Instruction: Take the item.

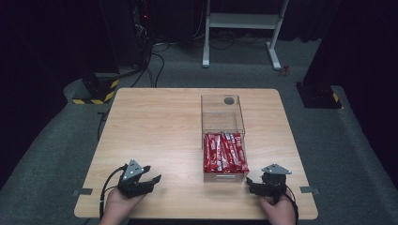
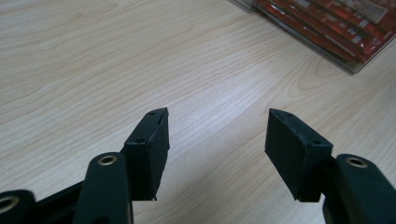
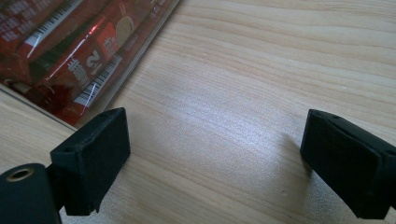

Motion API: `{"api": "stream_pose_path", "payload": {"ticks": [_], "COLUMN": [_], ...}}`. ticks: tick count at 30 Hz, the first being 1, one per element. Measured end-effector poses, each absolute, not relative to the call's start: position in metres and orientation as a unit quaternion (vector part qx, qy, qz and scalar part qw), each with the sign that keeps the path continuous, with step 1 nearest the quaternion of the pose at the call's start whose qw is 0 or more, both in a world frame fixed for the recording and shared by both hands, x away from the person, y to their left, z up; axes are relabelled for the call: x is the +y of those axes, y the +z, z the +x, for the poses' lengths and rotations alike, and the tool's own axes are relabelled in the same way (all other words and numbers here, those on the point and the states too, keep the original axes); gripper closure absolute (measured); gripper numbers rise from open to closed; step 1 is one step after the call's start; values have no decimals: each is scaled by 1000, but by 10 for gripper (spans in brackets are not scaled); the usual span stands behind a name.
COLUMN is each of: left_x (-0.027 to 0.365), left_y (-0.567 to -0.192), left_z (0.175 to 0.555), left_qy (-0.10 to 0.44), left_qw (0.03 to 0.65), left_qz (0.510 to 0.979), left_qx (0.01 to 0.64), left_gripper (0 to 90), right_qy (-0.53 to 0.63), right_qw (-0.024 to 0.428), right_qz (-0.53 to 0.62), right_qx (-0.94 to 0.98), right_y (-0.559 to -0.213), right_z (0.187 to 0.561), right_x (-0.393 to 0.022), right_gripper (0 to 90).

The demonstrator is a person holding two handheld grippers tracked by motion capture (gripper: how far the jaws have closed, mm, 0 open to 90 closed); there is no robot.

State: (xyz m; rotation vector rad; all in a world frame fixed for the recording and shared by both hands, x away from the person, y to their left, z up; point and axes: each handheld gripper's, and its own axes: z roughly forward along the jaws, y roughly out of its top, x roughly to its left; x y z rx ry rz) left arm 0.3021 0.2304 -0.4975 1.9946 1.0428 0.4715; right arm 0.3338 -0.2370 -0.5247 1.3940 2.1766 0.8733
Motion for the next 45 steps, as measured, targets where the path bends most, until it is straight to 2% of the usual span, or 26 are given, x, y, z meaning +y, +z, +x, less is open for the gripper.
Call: {"api": "stream_pose_path", "payload": {"ticks": [27, 45], "left_x": [193, 164], "left_y": [-478, -456], "left_z": [298, 314], "left_qy": [190, 189], "left_qw": [455, 468], "left_qz": [784, 787], "left_qx": [377, 354], "left_gripper": [396, 396], "right_qy": [314, 314], "right_qw": [204, 204], "right_qz": [495, 493], "right_qx": [784, 785], "right_y": [-525, -525], "right_z": [333, 333], "right_x": [-237, -237], "right_gripper": [83, 83]}}
